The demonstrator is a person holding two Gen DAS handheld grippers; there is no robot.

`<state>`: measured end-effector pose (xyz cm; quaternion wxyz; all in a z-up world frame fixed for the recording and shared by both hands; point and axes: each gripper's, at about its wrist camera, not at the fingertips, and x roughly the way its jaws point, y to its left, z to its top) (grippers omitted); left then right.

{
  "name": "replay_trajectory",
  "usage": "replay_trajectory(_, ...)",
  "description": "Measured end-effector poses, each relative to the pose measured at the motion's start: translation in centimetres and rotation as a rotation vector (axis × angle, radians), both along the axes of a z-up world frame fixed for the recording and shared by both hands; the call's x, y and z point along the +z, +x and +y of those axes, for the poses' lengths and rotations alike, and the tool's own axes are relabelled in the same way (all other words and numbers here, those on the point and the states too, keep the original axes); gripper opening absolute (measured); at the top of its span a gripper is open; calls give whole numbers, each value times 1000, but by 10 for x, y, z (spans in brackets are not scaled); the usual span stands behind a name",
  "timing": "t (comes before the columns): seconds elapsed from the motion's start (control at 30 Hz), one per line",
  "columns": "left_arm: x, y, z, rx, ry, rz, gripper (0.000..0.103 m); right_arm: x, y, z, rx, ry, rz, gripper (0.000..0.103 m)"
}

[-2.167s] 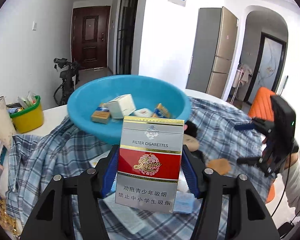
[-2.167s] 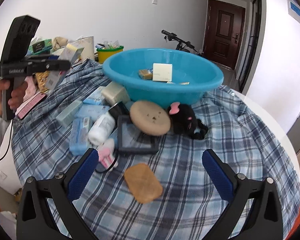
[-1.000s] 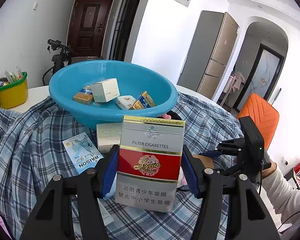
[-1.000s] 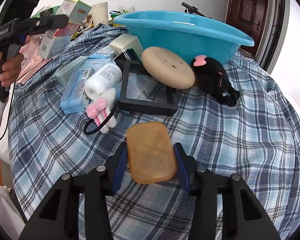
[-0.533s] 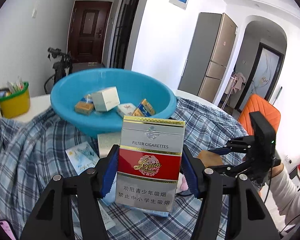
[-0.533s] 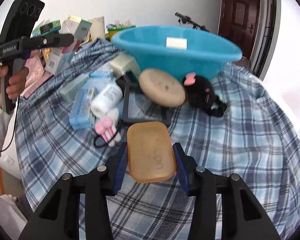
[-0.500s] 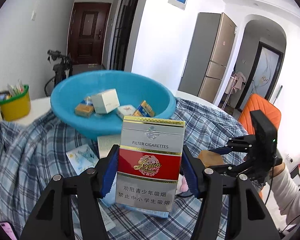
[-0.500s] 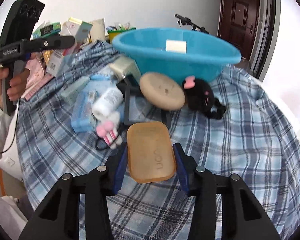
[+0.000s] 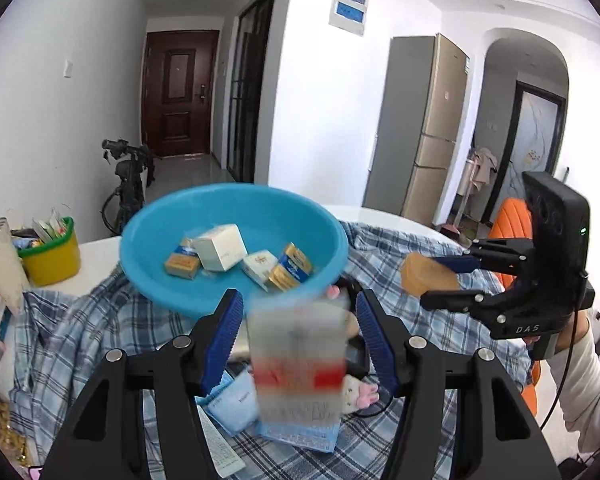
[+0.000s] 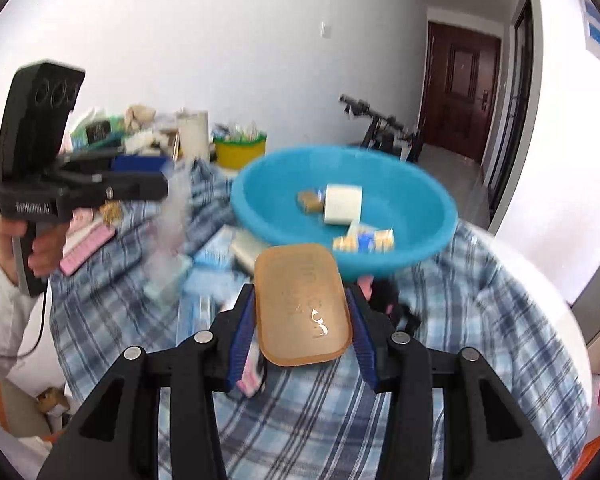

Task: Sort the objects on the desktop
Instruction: 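Hold the cigarette pack in the left tool while the right tool grasps the amber soap bar, then carry the cigarette pack and amber soap bar over the basin with both tools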

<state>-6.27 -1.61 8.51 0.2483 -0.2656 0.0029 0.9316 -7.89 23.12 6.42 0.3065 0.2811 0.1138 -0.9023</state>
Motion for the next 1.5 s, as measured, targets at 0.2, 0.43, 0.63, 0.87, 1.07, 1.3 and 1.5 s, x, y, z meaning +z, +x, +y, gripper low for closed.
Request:
replay_trajectory(0.2, 24, -7, -4, 40, 26, -2, 62, 35, -10, -12, 0, -40, 42, 43)
replay_trajectory(0.43, -33, -19, 21, 27, -70, -116, 62, 26, -15, -17, -2, -41, 13, 43)
replay_trajectory(0.63, -103, -20, 38, 51, -89, -264, 86, 16, -18, -2, -29, -49, -13, 43)
replay_trajectory(0.87, -130, -15, 42, 114, -176, -277, 86, 10, -21, 8, -39, -53, -23, 43)
replay_trajectory(1.07, -134, -14, 21, 144, -113, -312, 86, 6, -18, 7, -32, -53, -26, 43)
replay_trajectory(1.3, -147, -8, 21, 149, -118, -355, 86, 5, -16, 6, -29, -54, -28, 43)
replay_trajectory(1.5, -152, -9, 20, 157, -105, -361, 59, 5, -13, 3, -21, -48, -27, 43)
